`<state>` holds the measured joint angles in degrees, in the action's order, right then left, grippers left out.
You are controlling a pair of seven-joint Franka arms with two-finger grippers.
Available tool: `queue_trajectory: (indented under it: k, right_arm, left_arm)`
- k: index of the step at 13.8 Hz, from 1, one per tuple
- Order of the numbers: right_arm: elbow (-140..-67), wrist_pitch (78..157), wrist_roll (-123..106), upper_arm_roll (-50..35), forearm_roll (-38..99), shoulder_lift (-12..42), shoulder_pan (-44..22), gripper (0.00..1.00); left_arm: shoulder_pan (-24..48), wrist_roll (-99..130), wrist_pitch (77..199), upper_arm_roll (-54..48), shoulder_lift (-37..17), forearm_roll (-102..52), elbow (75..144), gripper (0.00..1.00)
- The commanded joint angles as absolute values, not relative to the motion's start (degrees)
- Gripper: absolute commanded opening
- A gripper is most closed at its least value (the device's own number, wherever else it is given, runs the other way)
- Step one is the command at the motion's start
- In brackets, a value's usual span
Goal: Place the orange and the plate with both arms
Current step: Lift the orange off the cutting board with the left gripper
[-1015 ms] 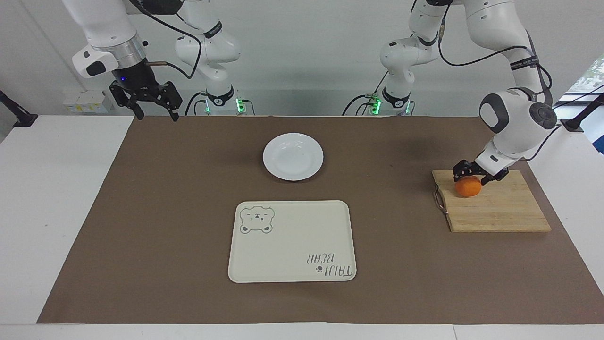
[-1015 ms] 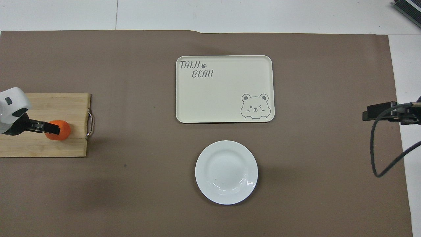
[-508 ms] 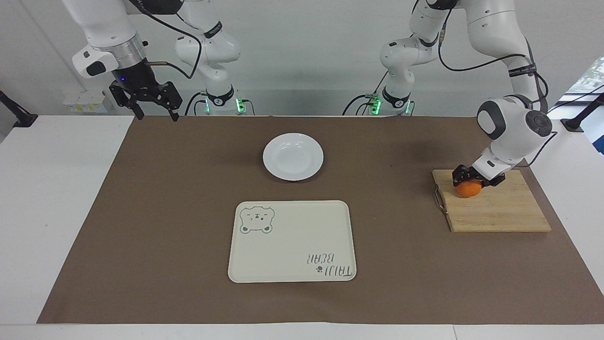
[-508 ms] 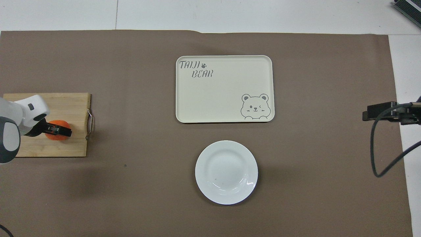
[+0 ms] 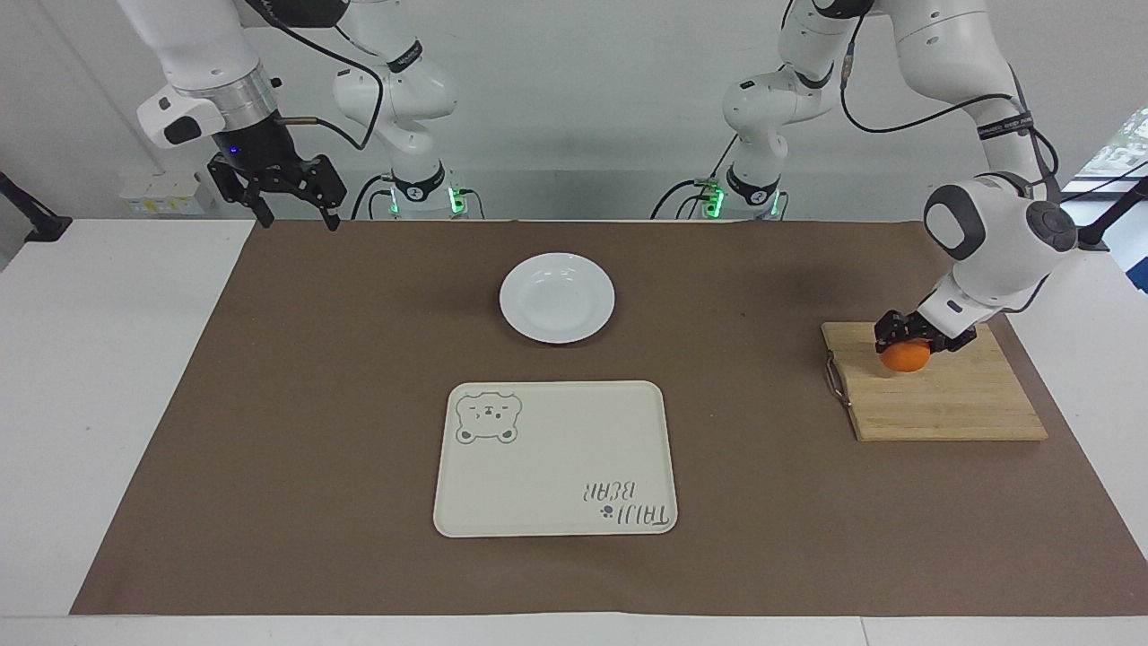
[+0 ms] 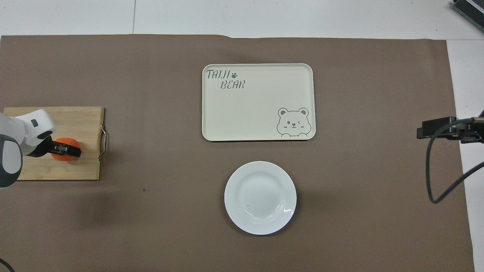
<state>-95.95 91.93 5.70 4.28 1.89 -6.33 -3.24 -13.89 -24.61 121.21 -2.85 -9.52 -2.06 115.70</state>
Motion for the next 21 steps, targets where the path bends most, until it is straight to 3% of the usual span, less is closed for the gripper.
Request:
queue_trajectory:
  k: [1,9,21]
  right_arm:
    - [-96.33,91.23,4.31,3.87,1.41,-6.86,-2.46,1.0]
    - [-96.33,91.23,4.31,3.87,1.49,-6.86,-2.46,1.0]
    - [-96.33,91.23,4.31,3.87,1.41,-6.86,-2.46,1.0]
  left_arm:
    - [-13.45,-24.87,114.62,-3.16,-9.23,-2.9,108.83,0.0]
    - [-5.37,-11.27,95.37,-3.6,-8.53,-1.5,92.12,0.0]
    - [11.59,8.51,97.99,-4.22,-7.03,-1.23,93.86,0.0]
